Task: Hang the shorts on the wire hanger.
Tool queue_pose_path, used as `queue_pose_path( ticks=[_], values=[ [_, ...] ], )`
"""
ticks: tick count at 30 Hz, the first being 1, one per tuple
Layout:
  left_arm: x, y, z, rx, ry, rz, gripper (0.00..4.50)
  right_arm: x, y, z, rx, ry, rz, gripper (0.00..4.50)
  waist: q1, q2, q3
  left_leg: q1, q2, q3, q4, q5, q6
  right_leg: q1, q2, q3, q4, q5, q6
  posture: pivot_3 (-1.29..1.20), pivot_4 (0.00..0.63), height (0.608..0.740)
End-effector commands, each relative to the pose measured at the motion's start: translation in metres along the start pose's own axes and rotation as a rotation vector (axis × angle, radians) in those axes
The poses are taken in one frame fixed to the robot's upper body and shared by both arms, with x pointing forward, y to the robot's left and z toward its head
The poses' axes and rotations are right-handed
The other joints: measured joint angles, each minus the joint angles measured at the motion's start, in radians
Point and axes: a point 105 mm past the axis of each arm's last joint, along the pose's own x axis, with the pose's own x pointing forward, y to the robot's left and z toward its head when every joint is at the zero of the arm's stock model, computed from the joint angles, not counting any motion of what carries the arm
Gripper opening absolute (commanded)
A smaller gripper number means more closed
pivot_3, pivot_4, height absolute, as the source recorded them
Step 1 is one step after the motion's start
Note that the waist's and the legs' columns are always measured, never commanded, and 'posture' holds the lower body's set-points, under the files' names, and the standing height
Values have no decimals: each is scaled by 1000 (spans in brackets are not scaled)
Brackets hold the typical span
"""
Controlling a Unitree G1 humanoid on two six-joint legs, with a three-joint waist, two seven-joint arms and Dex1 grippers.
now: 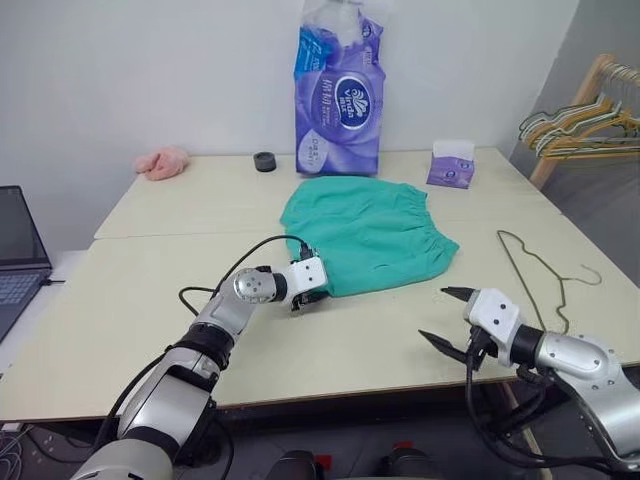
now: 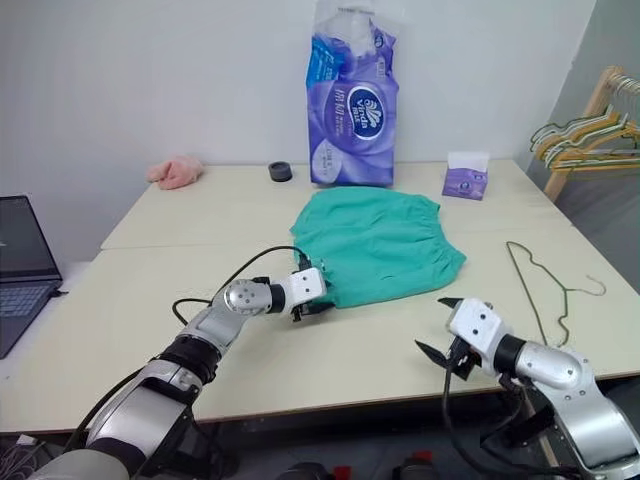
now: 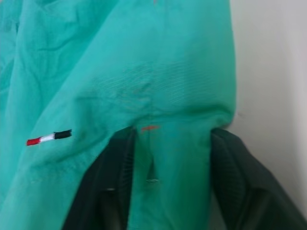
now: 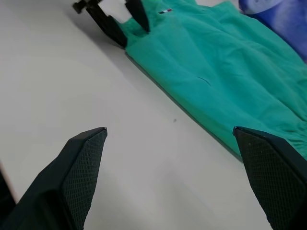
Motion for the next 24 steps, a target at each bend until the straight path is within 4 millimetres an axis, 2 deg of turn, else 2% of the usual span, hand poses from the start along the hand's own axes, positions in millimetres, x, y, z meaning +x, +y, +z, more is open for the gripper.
queue_pose_path(
  ticks=[1, 4, 5, 9, 14, 16, 20, 24],
  values=[
    [-6, 4, -16, -4, 65, 11, 1123, -1, -18, 4, -100, -6, -35, 4500, -1, 0, 0, 0, 0, 0, 0, 0, 0, 0, 0, 0, 0, 0, 0, -65, 0, 740],
    [-11, 14, -6, -28, 15, 30, 177, 10, -39, -7, -239, 51, -45, 4500, -2, 0, 0, 0, 0, 0, 0, 0, 0, 0, 0, 0, 0, 0, 0, -67, 0, 740],
    [-14, 19, -2, -32, -5, 40, 47, 14, -48, -15, -313, 94, -47, 4500, -5, 0, 0, 0, 0, 1, 0, 0, 0, 0, 0, 0, 0, 0, 0, -67, 0, 740],
    [-27, 34, 10, -37, -48, 80, 47, 27, -77, -33, -532, 188, -53, 4500, -16, -1, 0, 0, 0, 3, 0, 0, 0, -2, 0, 1, 0, 0, 0, -57, 0, 740],
    [-45, 46, 22, -28, -83, 107, 47, 49, -111, -44, -810, 268, -71, 4500, -25, 0, 0, -1, -1, 4, -1, -1, -1, -3, -2, 5, 1, 1, -1, -31, 0, 740],
    [-49, 47, 27, -24, -93, 107, 47, 61, -120, -45, -854, 278, -90, 4500, -27, 0, 0, 0, 0, 6, -1, -1, -1, -3, -3, 10, 1, 1, -1, -20, 0, 740],
    [-54, 48, 35, -23, -111, 111, 47, 81, -124, -49, -921, 291, -98, 4500, -27, 0, 0, 1, 0, 8, -1, 1, -5, -4, -3, 13, 2, 1, -1, 2, 0, 740],
    [-59, 52, 41, -20, -124, 127, 47, 106, -116, -55, -981, 328, -67, 4500, -29, 0, 0, 2, 0, 12, -1, 1, -5, -5, -3, 17, 4, 1, -1, 14, 0, 740]
  ],
)
